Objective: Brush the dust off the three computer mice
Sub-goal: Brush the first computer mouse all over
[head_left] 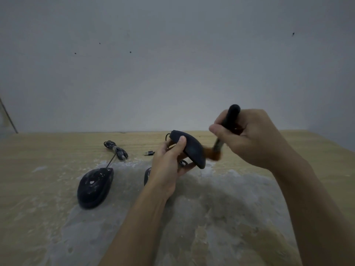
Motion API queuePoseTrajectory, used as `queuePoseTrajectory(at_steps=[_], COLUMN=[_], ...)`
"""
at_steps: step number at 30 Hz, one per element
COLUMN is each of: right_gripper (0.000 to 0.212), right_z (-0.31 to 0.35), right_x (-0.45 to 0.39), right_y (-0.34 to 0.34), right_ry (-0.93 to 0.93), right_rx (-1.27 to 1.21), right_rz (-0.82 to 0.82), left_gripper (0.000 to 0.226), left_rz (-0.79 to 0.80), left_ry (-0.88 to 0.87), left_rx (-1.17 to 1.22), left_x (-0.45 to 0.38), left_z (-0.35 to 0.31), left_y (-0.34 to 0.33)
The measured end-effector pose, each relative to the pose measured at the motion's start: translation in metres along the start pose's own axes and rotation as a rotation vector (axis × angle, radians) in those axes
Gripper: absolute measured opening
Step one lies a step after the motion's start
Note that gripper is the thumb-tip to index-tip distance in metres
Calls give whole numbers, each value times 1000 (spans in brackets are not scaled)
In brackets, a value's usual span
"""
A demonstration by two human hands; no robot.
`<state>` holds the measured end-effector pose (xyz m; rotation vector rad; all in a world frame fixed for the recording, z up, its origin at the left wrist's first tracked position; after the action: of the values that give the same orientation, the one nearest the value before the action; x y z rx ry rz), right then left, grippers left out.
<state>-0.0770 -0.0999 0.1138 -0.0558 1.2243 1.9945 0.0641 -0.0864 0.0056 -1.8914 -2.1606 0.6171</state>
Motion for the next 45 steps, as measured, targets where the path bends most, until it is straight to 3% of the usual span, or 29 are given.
queuePoseTrajectory(at_steps=[2,4,8,12,14,18,21,24,26,30,33,39,43,45], right_gripper=[17,15,16,13,13,12,12,12,14,24,24,18,17,20], right_z=[-1,6,15,-1,1,26,17,-3,-8,-1,6,22,6,3], right_x=[3,7,2,1,3,3,0,3,6,9,10,-3,-2,0], right_y=[14,22,0,-13,-7,1,-9,-3,7,30,31,-10,3,9], right_ry=[-3,96,139,0,16,237,168,29,13,142,170,209,152,162], right_rx=[47,-98,-253,-58,-75,-244,-244,-82,-71,-295,-351,-386,-167,-202], right_rz=[-112,-196,5,168,148,15,81,114,50,-236,-304,66,-176,-247], left_gripper=[37,37,30,37,29,23,23,25,32,38,44,53,49,49], left_rz=[-19,-26,-5,-44,-39,-20,-16,2,21,71,95,72,102,105], left_ry=[13,18,42,45,36,36,52,55,54,60,96,153,123,119], left_rx=[30,36,103,162,171,131,96,144,185,318,364,324,317,322], left_x=[-1,-1,-2,-1,-1,0,2,1,1,2,3,-3,-4,-3], left_z=[2,2,4,0,-3,-3,0,-1,-2,-1,3,15,12,11], left_y=[1,1,-1,7,7,2,-1,0,0,-1,-1,0,0,0])
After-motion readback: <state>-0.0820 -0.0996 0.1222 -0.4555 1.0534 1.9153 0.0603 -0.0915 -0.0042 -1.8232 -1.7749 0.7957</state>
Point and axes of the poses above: each hand's wrist, its own x-axis away from the middle knuckle, its own y-axis out of the back of the hand, z = x × y, the point moved 7 cm from there along -x, towards the middle knuckle, and after that the axes turned 13 degrees about z, right-handed, at the moved point
